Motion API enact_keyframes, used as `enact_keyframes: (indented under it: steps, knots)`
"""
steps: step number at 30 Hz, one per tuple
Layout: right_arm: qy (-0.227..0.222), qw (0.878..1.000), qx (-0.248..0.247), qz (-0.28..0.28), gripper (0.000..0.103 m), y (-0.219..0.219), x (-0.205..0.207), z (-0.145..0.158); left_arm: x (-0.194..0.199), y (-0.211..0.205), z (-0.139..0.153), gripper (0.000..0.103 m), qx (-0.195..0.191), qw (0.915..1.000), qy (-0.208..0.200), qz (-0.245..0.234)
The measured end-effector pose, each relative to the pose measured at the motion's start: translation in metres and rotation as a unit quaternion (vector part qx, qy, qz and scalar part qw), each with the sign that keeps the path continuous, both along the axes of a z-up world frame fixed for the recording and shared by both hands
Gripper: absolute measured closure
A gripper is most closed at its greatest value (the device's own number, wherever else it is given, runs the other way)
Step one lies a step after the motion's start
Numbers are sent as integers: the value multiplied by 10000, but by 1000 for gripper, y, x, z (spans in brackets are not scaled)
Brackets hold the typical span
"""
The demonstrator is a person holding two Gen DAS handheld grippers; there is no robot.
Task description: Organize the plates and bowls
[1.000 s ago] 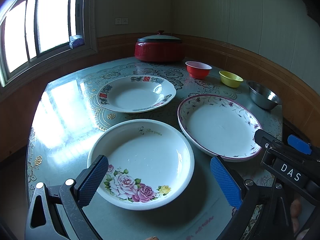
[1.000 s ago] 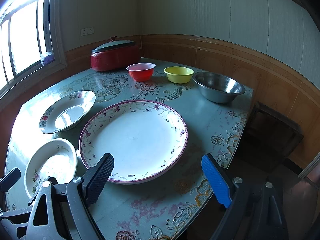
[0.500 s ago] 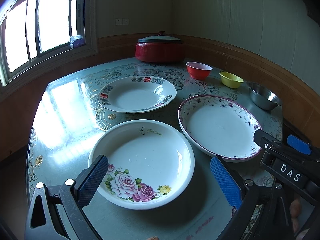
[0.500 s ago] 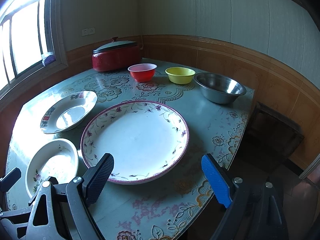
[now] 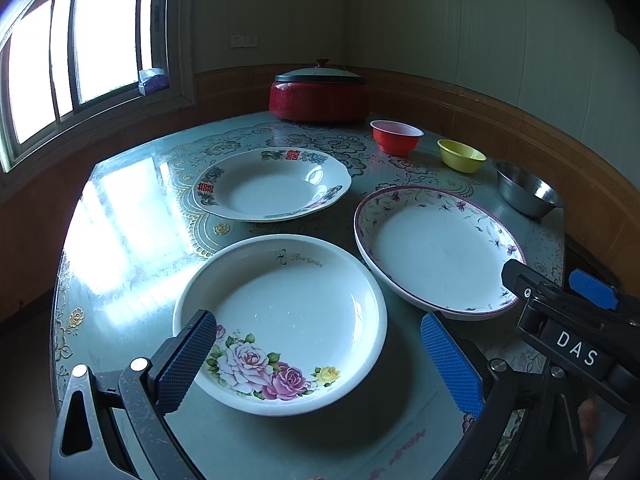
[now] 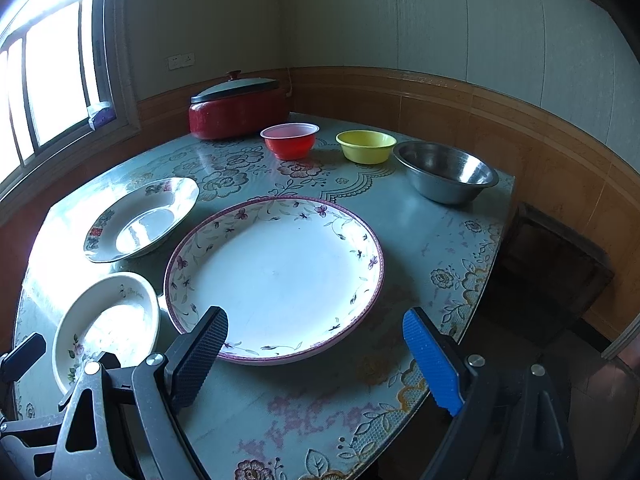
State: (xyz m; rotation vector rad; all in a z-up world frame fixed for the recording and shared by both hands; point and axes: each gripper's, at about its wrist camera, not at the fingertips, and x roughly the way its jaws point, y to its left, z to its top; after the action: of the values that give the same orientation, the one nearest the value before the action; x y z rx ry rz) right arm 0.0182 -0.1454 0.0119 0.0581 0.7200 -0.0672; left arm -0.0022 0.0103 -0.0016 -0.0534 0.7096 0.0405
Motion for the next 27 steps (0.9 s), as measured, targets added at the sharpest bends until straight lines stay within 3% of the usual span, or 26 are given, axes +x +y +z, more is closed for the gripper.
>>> enact_keyframes:
  steps: [4, 8, 16, 20, 22, 25, 27]
  knots:
    - [40, 9996, 129, 250, 12, -1, 4, -3, 4, 1, -3, 0, -213, 9996, 80, -177]
    - [206, 9947, 563, 837, 12, -12, 17, -6, 6, 7, -3, 0, -835, 9952, 111, -506]
    - [390, 9880, 874, 1208, 12, -46, 55, -4, 9, 12, 3, 0, -954, 9953, 54, -177]
    - [502, 9850, 839, 1420, 12, -62, 85, 0, 16, 11, 7, 0, -1394, 9895, 62, -371]
    - [556, 9837, 685, 1564, 12, -66, 103, 0, 17, 3, 14, 0, -1331, 9901, -119, -432]
    - [734, 9794, 452, 1826, 26, -67, 132, -5, 22, -14, 21, 0, -1147, 9908, -78, -715]
    - [892, 9753, 368, 1985, 29, -66, 151, -12, 25, -23, 22, 0, -995, 9930, -132, -624]
